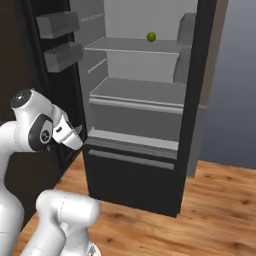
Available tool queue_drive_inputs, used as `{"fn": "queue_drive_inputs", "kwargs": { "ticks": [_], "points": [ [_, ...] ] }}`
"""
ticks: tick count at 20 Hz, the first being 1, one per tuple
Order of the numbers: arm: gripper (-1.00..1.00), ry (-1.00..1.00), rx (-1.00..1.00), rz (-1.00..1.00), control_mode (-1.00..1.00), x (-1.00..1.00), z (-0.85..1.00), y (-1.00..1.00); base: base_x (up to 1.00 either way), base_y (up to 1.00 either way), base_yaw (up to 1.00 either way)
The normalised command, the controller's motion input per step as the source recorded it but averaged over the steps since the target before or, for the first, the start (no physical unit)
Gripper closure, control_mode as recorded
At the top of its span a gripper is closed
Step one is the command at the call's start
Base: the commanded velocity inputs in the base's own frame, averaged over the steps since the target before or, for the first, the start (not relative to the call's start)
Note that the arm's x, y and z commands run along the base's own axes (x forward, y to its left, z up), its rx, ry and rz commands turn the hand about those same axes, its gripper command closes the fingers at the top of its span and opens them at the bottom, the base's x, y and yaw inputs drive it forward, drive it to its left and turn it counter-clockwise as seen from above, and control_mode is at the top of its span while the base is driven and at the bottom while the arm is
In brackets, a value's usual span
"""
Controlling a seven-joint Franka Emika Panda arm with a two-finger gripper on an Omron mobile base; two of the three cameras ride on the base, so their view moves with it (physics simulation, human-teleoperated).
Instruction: Take the lemon wedge from the fridge and place it on the plate with fish on the dining counter.
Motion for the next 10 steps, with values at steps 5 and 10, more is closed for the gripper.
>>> {"fn": "queue_drive_inputs", "kwargs": {
  "ticks": [5, 10],
  "points": [
    [1.0, 0.0, 0.0, 0.0, 1.0, 0.0, 0.0, 0.0, -0.85, -0.04, 0.64],
    [1.0, 0.0, 0.0, 0.0, 1.0, 0.0, 0.0, 0.0, -0.49, -0.01, 0.79]
  ]
}}
